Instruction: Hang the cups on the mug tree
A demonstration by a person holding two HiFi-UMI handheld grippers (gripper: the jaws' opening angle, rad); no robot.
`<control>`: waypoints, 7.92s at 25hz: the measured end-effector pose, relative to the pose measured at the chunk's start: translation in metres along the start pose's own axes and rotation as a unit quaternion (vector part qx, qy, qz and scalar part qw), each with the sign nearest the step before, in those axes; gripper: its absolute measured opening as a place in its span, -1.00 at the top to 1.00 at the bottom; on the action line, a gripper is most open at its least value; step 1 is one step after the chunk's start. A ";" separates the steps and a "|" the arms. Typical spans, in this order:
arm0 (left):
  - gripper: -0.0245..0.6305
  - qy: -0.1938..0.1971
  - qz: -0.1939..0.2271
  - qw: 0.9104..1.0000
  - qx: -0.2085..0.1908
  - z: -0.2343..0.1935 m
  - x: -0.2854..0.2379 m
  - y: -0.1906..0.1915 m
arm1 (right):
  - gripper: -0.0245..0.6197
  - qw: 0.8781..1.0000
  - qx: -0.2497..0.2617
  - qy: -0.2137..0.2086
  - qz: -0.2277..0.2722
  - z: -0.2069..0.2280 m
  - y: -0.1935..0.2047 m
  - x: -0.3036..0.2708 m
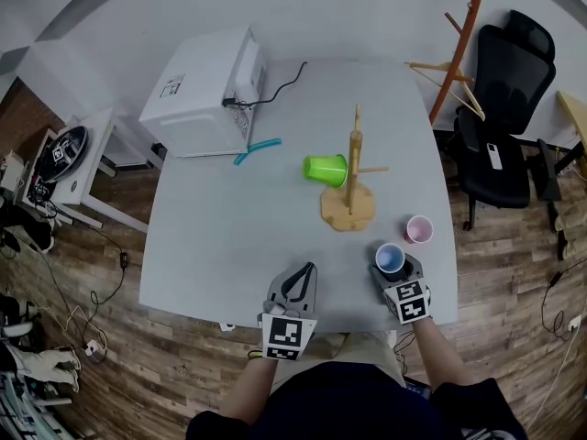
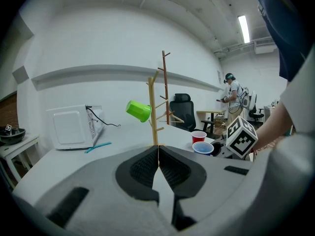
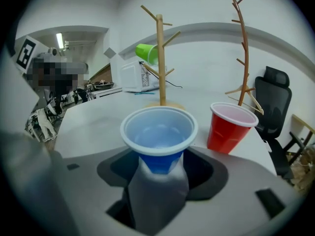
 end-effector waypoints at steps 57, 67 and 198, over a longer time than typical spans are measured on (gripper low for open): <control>0.86 0.030 0.031 0.999 -0.015 -0.011 0.003 -0.021 | 0.07 0.985 0.160 0.055 0.011 0.045 -0.146 0.050; 0.86 0.006 0.025 1.000 0.014 -0.014 0.002 -0.027 | 0.07 0.977 0.204 0.052 -0.005 0.055 -0.172 0.042; 0.86 0.019 0.041 0.999 0.009 0.008 0.001 -0.036 | 0.05 0.947 0.310 0.076 0.029 0.035 -0.230 0.091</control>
Point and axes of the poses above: the fingertips, and each gripper's own axes: x backward along the fingers, z to its right, y out of its underside, the point moved 9 cm from there along x, backward along the fingers, and after that the axes turned 10 degrees about -z, right-handed, at the moved point
